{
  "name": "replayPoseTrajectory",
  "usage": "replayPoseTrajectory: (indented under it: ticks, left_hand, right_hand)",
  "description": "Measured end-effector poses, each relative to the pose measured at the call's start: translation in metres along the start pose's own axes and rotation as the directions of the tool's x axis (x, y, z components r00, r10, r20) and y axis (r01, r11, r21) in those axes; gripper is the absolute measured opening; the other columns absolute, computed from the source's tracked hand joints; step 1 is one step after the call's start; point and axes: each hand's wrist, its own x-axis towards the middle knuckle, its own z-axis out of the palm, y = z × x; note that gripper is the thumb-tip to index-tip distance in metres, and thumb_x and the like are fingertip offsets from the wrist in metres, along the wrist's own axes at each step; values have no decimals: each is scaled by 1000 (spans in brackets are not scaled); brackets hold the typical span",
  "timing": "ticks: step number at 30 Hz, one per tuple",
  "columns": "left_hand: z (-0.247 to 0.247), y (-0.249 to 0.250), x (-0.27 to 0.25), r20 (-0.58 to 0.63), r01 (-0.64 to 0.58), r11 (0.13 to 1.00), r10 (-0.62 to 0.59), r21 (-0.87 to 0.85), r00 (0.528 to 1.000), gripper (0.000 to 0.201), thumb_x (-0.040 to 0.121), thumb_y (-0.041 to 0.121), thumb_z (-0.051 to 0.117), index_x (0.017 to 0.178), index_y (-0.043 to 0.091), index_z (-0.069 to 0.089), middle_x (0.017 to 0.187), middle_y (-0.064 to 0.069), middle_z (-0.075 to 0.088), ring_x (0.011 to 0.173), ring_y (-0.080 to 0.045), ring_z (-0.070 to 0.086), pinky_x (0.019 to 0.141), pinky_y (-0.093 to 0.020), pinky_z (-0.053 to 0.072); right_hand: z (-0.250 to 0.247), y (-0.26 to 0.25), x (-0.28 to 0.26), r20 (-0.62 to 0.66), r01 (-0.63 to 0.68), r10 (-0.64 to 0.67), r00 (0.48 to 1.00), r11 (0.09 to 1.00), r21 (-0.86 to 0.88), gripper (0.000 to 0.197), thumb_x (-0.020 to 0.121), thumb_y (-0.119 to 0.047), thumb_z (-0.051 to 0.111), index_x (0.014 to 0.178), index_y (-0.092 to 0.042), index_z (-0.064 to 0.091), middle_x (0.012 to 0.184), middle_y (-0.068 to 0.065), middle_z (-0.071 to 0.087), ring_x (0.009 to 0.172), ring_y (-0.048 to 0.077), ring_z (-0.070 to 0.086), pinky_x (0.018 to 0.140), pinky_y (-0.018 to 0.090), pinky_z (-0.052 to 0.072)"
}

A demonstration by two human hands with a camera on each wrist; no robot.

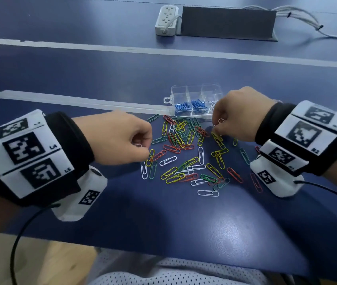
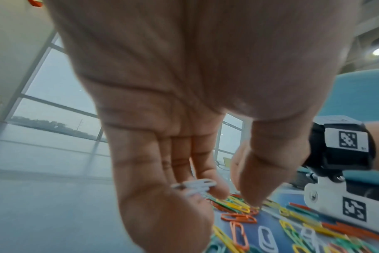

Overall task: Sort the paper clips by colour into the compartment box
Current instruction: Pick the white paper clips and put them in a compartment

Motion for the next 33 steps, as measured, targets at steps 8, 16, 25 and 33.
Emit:
replayPoseTrajectory:
  ticks: [8, 16, 25, 33]
  left_hand:
    - [11, 11, 0, 9, 12, 987, -13, 161, 1000, 33, 74, 36, 71, 64, 25, 41, 60, 10, 47, 57, 1, 40, 50, -16, 31]
    - [12, 13, -4, 42, 22, 990, -28, 142, 999, 22, 72, 17, 60, 68, 27, 41, 62, 10, 53, 55, 1, 42, 49, -17, 31]
    - [9, 14, -5, 10, 38, 999, -38, -16, 999, 15, 84, 17, 45, 78, 27, 53, 54, 9, 50, 54, -1, 44, 50, -10, 30]
    - [3, 31, 12, 72, 76, 974, -62, -212, 996, 19, 80, 30, 50, 66, 17, 52, 47, 5, 51, 38, -3, 45, 42, -13, 38]
  right_hand:
    - [-1, -3, 3, 27, 22, -23, 999, 999, 23, 13, 78, -20, 61, 88, -24, 68, 82, 1, 63, 79, 25, 55, 72, 25, 42]
    - [-6, 0, -5, 207, -86, -33, 978, 839, 538, 20, 83, -7, 52, 71, -17, 65, 59, 1, 63, 49, 15, 56, 56, 23, 48]
    - [6, -4, -13, 166, 326, -356, 920, 928, 181, 15, 79, -22, 62, 91, -28, 67, 49, -7, 48, 48, 2, 45, 50, 9, 35]
    - [9, -5, -15, 189, 412, -397, 898, 910, -43, 2, 77, -28, 67, 76, -27, 66, 60, -12, 45, 57, 0, 42, 56, 12, 32]
